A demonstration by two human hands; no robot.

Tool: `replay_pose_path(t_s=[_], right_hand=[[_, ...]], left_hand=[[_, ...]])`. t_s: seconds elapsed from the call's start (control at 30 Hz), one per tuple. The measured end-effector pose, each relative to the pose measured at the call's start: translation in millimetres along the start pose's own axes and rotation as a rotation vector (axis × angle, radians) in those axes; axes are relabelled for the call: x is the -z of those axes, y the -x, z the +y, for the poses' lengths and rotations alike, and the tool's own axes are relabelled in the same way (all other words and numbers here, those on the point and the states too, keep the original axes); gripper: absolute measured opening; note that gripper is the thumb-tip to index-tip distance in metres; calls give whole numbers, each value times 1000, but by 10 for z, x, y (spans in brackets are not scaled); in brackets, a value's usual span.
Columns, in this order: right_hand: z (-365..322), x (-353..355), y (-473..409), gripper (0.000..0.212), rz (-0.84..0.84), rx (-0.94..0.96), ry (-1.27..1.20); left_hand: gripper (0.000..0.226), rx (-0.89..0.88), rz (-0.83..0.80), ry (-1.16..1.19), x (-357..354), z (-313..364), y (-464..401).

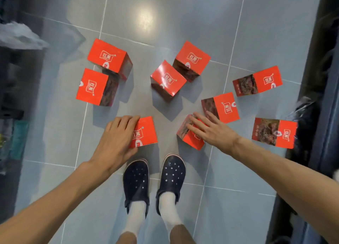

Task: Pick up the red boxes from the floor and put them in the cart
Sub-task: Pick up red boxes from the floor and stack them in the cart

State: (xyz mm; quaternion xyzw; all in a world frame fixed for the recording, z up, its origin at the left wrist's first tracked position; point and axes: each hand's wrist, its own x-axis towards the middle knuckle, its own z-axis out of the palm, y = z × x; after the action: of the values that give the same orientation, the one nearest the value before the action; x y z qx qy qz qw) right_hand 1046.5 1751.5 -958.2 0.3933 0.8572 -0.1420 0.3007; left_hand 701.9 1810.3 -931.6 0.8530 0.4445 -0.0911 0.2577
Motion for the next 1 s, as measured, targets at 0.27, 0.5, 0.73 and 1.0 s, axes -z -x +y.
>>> replay_pose_path(t_s=[0.27, 0.5, 0.73, 1.0], right_hand=[[-24, -264, -183, 70, 33, -38, 8], [120, 1088, 588, 78, 177, -392, -463], [471, 3518, 1803, 79, 376, -539, -593], [414, 6262, 3307, 85, 635, -511, -578]], left_hand=[[91, 60, 13, 99, -200, -95, 195], [80, 48, 42, 114, 1048, 138, 330], [79, 36, 194, 106, 3338, 680, 668], [87, 21, 458, 66, 6010, 1405, 1733]])
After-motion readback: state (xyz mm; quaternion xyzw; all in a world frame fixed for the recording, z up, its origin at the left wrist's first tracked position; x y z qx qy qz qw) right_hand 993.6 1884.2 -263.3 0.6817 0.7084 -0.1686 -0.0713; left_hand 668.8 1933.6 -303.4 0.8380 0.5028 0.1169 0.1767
